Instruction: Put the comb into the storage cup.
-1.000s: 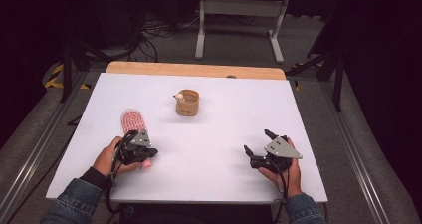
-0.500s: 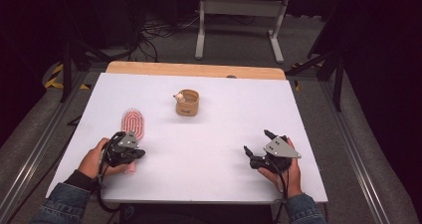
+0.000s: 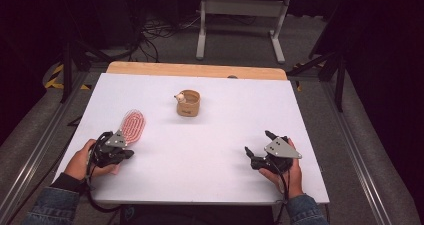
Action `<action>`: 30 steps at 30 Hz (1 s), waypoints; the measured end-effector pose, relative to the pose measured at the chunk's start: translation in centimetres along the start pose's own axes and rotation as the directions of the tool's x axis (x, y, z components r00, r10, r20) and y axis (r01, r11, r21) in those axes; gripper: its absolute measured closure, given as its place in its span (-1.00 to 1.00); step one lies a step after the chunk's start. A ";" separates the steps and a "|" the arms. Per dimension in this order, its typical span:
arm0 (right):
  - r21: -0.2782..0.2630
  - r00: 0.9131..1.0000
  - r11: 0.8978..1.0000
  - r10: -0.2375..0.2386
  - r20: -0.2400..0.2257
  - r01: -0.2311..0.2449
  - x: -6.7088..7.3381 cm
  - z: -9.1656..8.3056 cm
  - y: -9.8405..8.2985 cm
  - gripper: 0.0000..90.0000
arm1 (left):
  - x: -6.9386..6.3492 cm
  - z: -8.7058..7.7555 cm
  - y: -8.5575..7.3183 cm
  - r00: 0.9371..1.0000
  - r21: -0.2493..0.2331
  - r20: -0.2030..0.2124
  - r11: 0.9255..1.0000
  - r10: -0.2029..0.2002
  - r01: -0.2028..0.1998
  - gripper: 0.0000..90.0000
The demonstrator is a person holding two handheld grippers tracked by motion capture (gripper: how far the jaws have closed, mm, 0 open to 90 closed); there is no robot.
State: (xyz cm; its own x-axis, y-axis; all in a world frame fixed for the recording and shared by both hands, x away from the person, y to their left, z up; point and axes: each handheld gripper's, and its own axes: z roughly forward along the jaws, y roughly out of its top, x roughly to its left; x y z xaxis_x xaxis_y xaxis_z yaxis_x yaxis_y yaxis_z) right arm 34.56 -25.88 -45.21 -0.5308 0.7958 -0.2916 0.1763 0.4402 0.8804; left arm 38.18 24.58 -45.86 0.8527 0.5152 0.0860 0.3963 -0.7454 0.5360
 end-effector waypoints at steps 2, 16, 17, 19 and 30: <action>0.000 1.000 1.000 0.000 0.000 0.000 0.0 0.0 0.0 -0.69 | 0.2 -0.1 -0.2 1.000 0.000 0.001 1.000 -0.007 0.007 0.99; -0.004 1.000 1.000 -0.005 0.004 0.005 -0.1 -0.1 0.0 -0.69 | 1.0 -0.6 -1.2 0.999 -0.003 -0.015 0.999 -0.039 0.039 0.98; -0.006 1.000 1.000 -0.003 0.003 0.003 -0.1 -0.1 0.1 -0.69 | 0.9 -0.7 -1.2 0.999 -0.007 -0.006 0.999 -0.045 0.045 0.97; -0.008 1.000 1.000 -0.002 0.003 0.003 -0.1 -0.1 0.1 -0.69 | 0.8 -0.9 -1.2 0.999 -0.019 -0.004 0.999 -0.045 0.045 0.97; -0.040 1.000 0.999 -0.003 0.009 0.003 -0.2 -0.6 0.2 -0.69 | 0.6 -4.2 -2.2 0.978 -0.117 -0.099 0.978 -0.185 0.174 0.70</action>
State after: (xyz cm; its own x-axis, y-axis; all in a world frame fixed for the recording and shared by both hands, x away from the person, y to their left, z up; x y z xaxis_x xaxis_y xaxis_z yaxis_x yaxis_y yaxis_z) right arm 34.21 -26.17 -44.74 -0.5241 0.7980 -0.2975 0.1414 0.4260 0.8936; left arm 36.42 28.27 -43.46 0.7267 0.6837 0.0674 0.4958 -0.5898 0.6374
